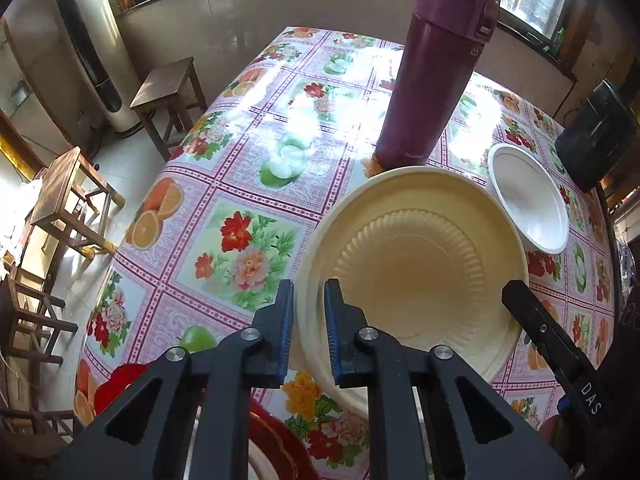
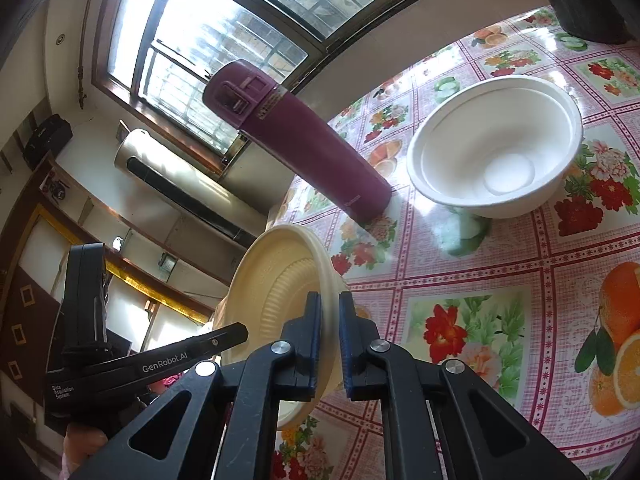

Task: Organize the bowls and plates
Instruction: 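Lift the beige bowl and lower it onto the red plate stack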

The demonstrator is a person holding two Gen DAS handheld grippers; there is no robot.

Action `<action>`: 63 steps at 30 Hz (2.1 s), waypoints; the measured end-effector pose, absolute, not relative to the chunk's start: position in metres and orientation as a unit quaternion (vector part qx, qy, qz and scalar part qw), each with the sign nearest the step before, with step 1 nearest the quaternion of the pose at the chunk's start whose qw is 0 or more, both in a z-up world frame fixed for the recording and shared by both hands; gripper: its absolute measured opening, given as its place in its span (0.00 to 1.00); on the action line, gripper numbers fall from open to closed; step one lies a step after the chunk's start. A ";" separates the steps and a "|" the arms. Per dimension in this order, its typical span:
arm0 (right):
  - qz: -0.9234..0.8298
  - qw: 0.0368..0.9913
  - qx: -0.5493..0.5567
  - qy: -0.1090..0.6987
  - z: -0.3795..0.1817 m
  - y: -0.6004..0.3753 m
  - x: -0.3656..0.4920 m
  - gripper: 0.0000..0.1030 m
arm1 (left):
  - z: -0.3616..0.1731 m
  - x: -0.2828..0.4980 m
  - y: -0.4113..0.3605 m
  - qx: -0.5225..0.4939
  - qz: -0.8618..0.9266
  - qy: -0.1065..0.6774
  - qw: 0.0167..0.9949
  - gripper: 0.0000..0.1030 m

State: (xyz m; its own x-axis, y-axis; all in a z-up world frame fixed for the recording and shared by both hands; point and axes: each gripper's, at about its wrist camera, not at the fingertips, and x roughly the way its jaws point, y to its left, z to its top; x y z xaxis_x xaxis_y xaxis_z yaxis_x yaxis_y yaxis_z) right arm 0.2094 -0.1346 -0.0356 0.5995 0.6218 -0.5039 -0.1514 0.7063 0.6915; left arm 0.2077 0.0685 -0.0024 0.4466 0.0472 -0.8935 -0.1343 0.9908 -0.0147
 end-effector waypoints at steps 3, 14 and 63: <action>0.250 0.837 0.303 0.381 -0.027 -0.122 0.201 0.08 | 0.011 0.190 0.082 -0.043 0.059 0.511 0.856 0.13; 0.326 0.817 0.266 0.395 -0.011 -0.061 0.167 0.08 | 0.026 0.124 0.136 -0.039 0.091 0.497 0.862 0.13; 0.378 0.816 0.091 0.428 -0.021 0.027 0.085 0.08 | -0.017 0.010 0.182 -0.033 0.149 0.498 0.853 0.14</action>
